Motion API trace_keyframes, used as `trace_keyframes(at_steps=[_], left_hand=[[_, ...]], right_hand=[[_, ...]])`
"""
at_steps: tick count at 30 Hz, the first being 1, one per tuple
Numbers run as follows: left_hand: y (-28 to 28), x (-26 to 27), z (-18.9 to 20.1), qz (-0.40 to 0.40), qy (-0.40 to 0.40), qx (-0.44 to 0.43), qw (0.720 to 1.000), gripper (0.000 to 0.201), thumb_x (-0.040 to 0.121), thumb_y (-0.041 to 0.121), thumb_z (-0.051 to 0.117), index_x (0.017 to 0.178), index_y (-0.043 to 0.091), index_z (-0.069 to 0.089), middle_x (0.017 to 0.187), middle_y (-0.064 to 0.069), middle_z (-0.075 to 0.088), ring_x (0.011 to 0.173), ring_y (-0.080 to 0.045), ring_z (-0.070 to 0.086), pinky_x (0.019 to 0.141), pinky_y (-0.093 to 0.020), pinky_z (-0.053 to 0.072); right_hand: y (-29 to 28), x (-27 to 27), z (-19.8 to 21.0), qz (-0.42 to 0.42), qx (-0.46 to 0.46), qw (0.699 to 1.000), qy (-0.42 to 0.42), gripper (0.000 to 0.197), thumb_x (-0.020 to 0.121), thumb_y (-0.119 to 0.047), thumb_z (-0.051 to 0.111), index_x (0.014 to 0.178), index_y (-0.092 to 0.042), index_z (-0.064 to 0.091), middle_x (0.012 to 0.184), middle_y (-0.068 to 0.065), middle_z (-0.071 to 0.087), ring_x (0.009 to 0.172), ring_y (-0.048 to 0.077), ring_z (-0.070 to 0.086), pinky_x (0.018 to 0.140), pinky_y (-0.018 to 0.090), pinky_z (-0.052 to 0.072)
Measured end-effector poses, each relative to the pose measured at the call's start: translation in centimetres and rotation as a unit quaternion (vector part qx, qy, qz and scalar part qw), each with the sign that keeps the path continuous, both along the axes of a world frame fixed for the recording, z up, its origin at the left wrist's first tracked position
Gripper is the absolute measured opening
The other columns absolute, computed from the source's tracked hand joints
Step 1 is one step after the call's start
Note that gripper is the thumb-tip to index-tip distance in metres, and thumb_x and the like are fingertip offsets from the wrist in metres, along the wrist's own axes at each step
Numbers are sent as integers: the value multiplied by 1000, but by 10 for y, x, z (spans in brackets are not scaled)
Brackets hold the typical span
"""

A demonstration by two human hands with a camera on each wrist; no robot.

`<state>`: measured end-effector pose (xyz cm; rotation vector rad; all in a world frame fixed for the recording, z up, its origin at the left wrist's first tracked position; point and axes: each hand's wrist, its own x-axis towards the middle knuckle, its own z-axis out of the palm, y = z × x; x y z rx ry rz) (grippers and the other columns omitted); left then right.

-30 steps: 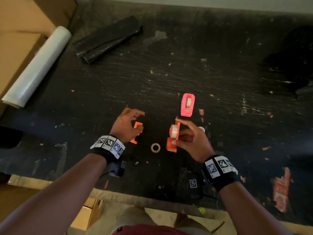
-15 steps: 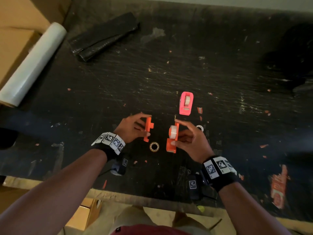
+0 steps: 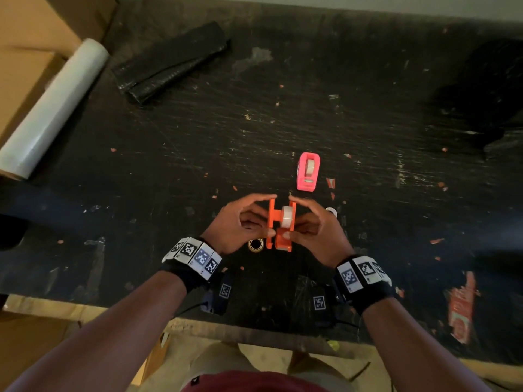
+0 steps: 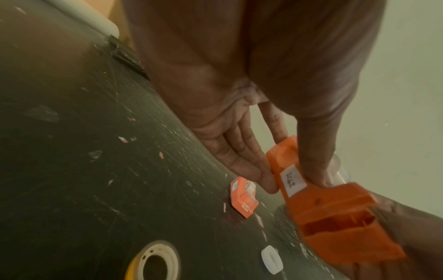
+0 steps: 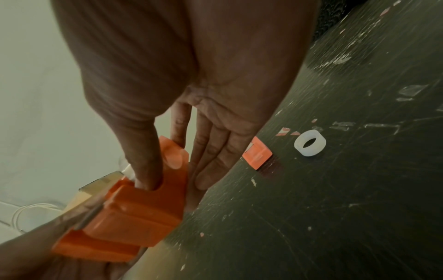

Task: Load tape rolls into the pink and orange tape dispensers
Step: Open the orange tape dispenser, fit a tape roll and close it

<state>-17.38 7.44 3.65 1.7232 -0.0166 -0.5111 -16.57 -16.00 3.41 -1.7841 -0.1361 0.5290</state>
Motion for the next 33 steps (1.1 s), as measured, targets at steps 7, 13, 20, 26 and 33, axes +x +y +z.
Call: trace_keyframes(at_steps=[7,13,20,26,33], left_hand=[[-3,4,2,-25,-5,2,1000,78,76,3,87,143,28,56,109,-5,76,101,-22,76,93,-35,61],[-8,8,-1,-25,-5,4,1000,80,74,5,89,142,32,57,109,-4,77,101,-20,76,93,-38,61],[-12,11,-1,-29,-2,9,1000,79,73,4,89,141,29,58,108,-4,77,99,-19,77,92,-39,62],[-9,14,-4,-30,3,20,999,79,72,5,90,140,30,59,110,-5,77,99,-19,77,92,-40,62],[-4,27,-10,-39,2,61,997,76,72,4,89,138,30,60,114,-1,74,98,-15,77,88,-33,64]], right_hand=[[-3,-1,-4,-9,10,1000,7,80,76,0,85,143,-27,50,105,9,78,99,14,76,91,30,60],[-1,-2,-5,-25,25,999,12,80,75,4,84,143,-24,51,103,13,78,97,17,77,89,27,60],[-1,-1,-6,-20,12,1000,10,79,74,1,86,141,-24,51,102,10,78,95,14,77,87,25,60],[2,4,-12,-13,-17,1000,5,79,75,-4,87,142,-25,51,105,7,78,98,12,76,93,35,61],[6,20,-11,30,-176,980,-90,79,73,-20,89,144,-23,54,125,2,64,98,13,71,90,37,61]])
